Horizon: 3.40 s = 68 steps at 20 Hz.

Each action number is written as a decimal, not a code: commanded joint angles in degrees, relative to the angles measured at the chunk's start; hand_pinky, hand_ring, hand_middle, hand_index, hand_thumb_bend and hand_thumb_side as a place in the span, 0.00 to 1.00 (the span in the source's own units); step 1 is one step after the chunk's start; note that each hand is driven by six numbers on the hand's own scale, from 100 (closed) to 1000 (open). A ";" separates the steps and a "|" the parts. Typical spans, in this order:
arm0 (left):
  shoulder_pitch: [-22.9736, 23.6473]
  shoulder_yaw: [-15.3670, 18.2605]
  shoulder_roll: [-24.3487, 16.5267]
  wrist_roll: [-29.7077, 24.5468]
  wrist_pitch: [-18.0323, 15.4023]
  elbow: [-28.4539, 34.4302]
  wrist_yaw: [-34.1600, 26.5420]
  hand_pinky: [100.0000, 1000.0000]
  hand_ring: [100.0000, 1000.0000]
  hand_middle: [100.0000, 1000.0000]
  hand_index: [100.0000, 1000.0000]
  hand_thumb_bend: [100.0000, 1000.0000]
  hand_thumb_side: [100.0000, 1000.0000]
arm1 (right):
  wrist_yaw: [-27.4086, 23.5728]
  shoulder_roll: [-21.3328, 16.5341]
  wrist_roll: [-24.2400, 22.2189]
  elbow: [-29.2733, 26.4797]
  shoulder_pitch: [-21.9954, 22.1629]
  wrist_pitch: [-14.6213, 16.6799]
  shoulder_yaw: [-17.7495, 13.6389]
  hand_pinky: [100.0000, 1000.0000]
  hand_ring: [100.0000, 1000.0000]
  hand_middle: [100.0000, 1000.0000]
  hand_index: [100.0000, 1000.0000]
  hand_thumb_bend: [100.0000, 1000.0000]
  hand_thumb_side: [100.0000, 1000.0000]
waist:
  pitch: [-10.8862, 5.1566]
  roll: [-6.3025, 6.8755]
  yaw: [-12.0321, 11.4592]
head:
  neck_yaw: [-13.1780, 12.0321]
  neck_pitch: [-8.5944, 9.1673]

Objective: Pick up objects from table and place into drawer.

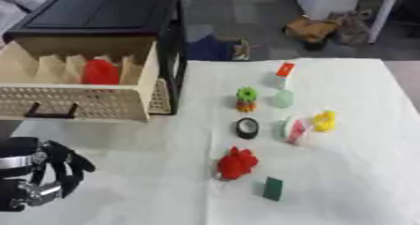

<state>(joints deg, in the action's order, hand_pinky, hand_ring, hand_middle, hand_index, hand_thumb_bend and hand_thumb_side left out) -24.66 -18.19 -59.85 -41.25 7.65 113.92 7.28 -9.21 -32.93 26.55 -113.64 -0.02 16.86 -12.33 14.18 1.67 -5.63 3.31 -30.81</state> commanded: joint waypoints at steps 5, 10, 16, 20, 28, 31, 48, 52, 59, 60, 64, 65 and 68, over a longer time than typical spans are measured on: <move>-1.05 1.21 -0.89 0.69 1.02 0.67 3.36 0.42 0.66 0.69 0.89 0.00 1.00 | -0.18 -0.83 0.07 -0.95 -0.40 -0.35 -0.39 0.62 0.63 0.58 0.80 0.00 1.00 | -0.58 -0.04 0.11 | 0.00 0.81; -1.36 2.14 -0.68 1.92 1.65 0.67 6.30 0.41 0.65 0.67 0.88 0.00 1.00 | -0.13 -0.65 0.02 -0.95 -0.31 -0.41 -0.40 0.62 0.63 0.58 0.80 0.00 1.00 | -0.54 -0.05 0.13 | 0.37 1.08; -1.16 3.01 -0.27 2.80 3.24 0.67 8.48 0.41 0.64 0.66 0.87 0.00 1.00 | -0.04 -0.40 -0.01 -0.95 -0.26 -0.41 -0.41 0.62 0.62 0.58 0.80 0.00 1.00 | -0.41 -0.04 0.30 | 0.34 1.46; -1.26 3.47 0.12 3.15 4.30 0.67 8.98 0.40 0.63 0.66 0.87 0.00 1.00 | 0.01 -0.23 -0.03 -0.95 -0.22 -0.43 -0.40 0.62 0.62 0.58 0.80 0.00 1.00 | -0.33 -0.02 0.40 | 0.37 1.75; -2.13 3.83 0.75 3.13 6.64 0.67 10.75 0.40 0.64 0.66 0.87 0.00 1.00 | 0.05 -0.18 -0.15 -0.95 -0.31 -0.26 -0.38 0.62 0.62 0.58 0.80 0.00 1.00 | -0.19 0.02 0.73 | 0.26 2.10; -2.52 3.89 0.95 2.89 7.45 0.67 11.87 0.40 0.64 0.66 0.86 0.00 1.00 | 0.04 -0.11 -0.14 -0.95 -0.30 -0.22 -0.40 0.62 0.62 0.58 0.80 0.00 1.00 | -0.16 0.05 0.82 | 0.24 2.17; -5.46 4.09 3.02 4.11 7.64 -3.71 17.00 0.40 0.64 0.64 0.83 0.00 1.00 | 0.15 0.37 -0.23 -0.95 -0.13 0.01 -0.54 0.62 0.62 0.58 0.80 0.00 1.00 | 0.12 0.17 1.33 | -0.03 2.37; -6.12 3.89 3.56 4.13 7.32 -5.27 17.98 0.43 0.69 0.70 0.85 0.00 1.00 | 0.17 0.45 -0.16 -0.95 -0.14 0.10 -0.59 0.62 0.62 0.58 0.80 0.00 1.00 | 0.20 0.11 1.49 | -0.17 2.43; -7.65 3.48 4.66 4.46 6.00 -6.65 17.95 0.46 0.74 0.75 0.89 0.00 1.00 | 0.22 0.68 -0.15 -0.95 -0.14 0.02 -0.59 0.62 0.62 0.58 0.80 0.00 1.00 | 0.28 0.10 1.61 | -0.41 2.72; -7.82 3.42 4.75 4.51 5.90 -6.89 18.14 0.47 0.75 0.76 0.90 0.00 1.00 | 0.23 0.72 -0.15 -0.95 -0.13 0.00 -0.59 0.62 0.62 0.58 0.80 0.00 1.00 | 0.28 0.11 1.64 | -0.42 2.76; -8.43 3.25 5.24 4.68 5.54 -7.93 19.09 0.51 0.78 0.81 0.92 0.00 1.00 | 0.24 0.81 -0.13 -0.95 -0.12 0.01 -0.62 0.62 0.62 0.58 0.80 0.00 1.00 | 0.35 0.11 1.83 | -0.44 2.87; -8.52 3.24 5.34 4.63 5.52 -8.25 19.28 0.52 0.79 0.82 0.93 0.00 1.00 | 0.24 0.82 -0.12 -0.95 -0.12 0.04 -0.63 0.62 0.62 0.58 0.80 0.00 1.00 | 0.38 0.10 1.86 | -0.44 2.90; -8.87 3.16 5.66 4.40 5.40 -9.21 19.77 0.54 0.80 0.84 0.93 0.00 1.00 | 0.24 0.85 -0.09 -0.95 -0.12 0.06 -0.64 0.62 0.62 0.58 0.80 0.00 1.00 | 0.43 0.06 1.93 | -0.47 3.00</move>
<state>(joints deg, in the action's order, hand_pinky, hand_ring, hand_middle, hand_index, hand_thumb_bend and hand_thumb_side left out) -32.83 -15.39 -53.26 -36.84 13.21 105.11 26.46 -9.21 -31.35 26.42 -113.64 0.03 16.80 -12.34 15.22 1.85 -3.83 3.06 -28.55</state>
